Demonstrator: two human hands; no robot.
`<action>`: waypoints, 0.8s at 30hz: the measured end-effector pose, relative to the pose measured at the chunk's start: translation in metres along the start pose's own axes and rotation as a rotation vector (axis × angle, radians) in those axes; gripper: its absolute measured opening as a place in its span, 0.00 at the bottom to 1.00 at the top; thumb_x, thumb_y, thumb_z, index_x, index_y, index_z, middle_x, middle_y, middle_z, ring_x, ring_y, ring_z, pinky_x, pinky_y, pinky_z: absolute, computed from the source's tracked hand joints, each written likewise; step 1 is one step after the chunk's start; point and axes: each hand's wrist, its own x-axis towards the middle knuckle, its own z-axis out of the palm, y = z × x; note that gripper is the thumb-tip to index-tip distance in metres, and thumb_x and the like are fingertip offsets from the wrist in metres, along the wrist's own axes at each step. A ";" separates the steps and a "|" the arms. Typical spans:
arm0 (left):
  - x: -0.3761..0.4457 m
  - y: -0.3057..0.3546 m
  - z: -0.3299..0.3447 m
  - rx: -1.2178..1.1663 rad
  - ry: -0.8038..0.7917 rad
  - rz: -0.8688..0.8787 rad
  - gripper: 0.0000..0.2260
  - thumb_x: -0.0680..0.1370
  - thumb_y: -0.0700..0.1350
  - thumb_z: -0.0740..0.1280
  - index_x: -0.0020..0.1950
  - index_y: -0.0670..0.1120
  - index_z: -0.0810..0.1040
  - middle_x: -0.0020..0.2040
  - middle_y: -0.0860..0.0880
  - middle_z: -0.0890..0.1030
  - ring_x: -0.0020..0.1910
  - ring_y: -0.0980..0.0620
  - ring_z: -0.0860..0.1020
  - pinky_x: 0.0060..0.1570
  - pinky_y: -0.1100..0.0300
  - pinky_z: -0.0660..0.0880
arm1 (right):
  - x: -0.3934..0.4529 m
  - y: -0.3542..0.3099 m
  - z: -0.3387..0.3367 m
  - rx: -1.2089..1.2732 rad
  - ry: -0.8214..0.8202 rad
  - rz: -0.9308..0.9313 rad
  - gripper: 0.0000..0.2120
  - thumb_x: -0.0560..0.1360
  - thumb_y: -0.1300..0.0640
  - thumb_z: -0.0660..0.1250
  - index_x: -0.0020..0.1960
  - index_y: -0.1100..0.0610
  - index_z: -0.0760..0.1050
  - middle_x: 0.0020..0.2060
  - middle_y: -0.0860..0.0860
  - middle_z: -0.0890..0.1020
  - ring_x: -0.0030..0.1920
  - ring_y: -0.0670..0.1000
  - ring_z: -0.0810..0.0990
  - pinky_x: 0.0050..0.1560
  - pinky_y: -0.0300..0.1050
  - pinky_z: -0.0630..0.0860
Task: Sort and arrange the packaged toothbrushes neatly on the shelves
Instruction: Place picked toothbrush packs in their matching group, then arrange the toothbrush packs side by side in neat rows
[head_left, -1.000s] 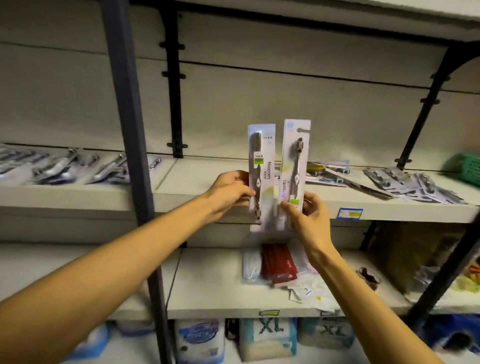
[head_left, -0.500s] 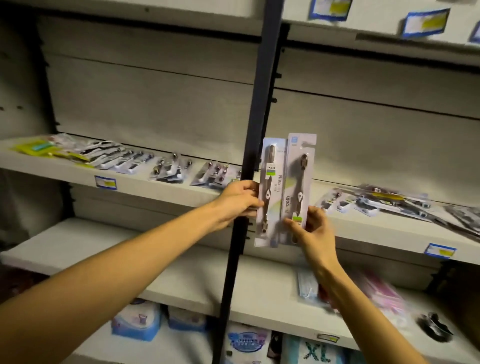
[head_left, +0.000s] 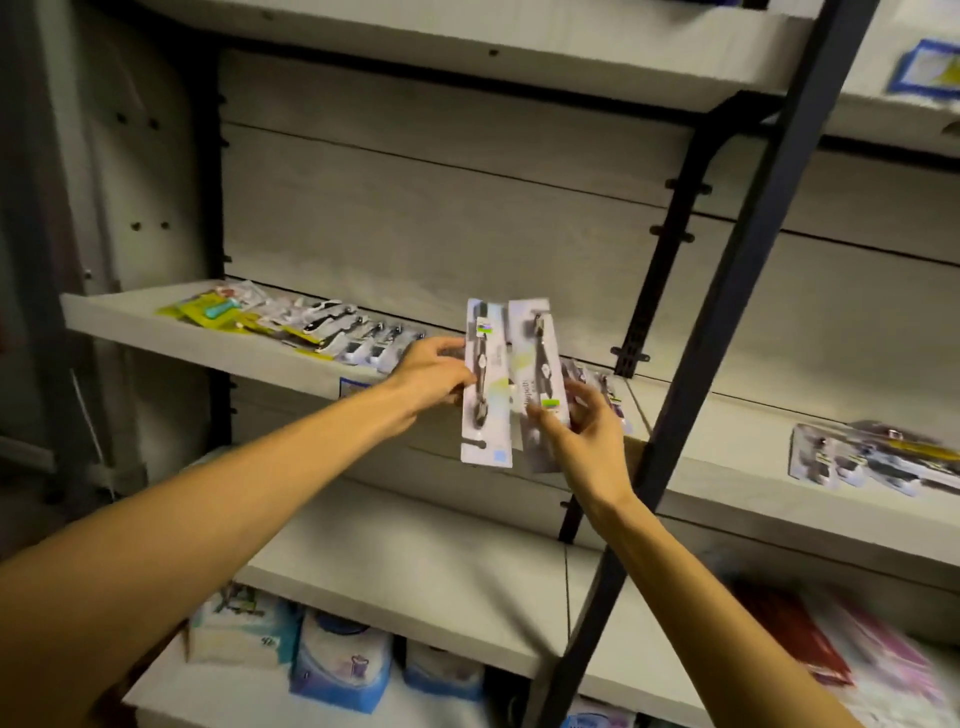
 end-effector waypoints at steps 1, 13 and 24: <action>0.010 0.002 -0.006 0.032 0.009 -0.002 0.21 0.76 0.29 0.66 0.66 0.43 0.74 0.49 0.44 0.84 0.40 0.52 0.82 0.31 0.62 0.79 | 0.008 -0.003 0.007 -0.033 -0.004 0.016 0.25 0.77 0.56 0.71 0.72 0.55 0.66 0.53 0.48 0.83 0.47 0.43 0.85 0.43 0.37 0.81; 0.127 -0.033 -0.040 0.708 -0.085 0.209 0.12 0.78 0.36 0.62 0.58 0.43 0.80 0.56 0.43 0.82 0.55 0.45 0.80 0.57 0.55 0.76 | 0.119 0.012 0.061 -0.516 -0.117 -0.057 0.23 0.79 0.52 0.68 0.70 0.60 0.70 0.63 0.55 0.79 0.60 0.50 0.77 0.63 0.50 0.74; 0.192 -0.043 -0.057 1.217 -0.217 0.324 0.14 0.77 0.44 0.63 0.61 0.53 0.81 0.58 0.47 0.83 0.57 0.43 0.79 0.55 0.49 0.77 | 0.163 0.068 0.092 -1.003 -0.100 -0.193 0.30 0.76 0.34 0.58 0.64 0.56 0.74 0.66 0.56 0.74 0.66 0.59 0.71 0.66 0.53 0.70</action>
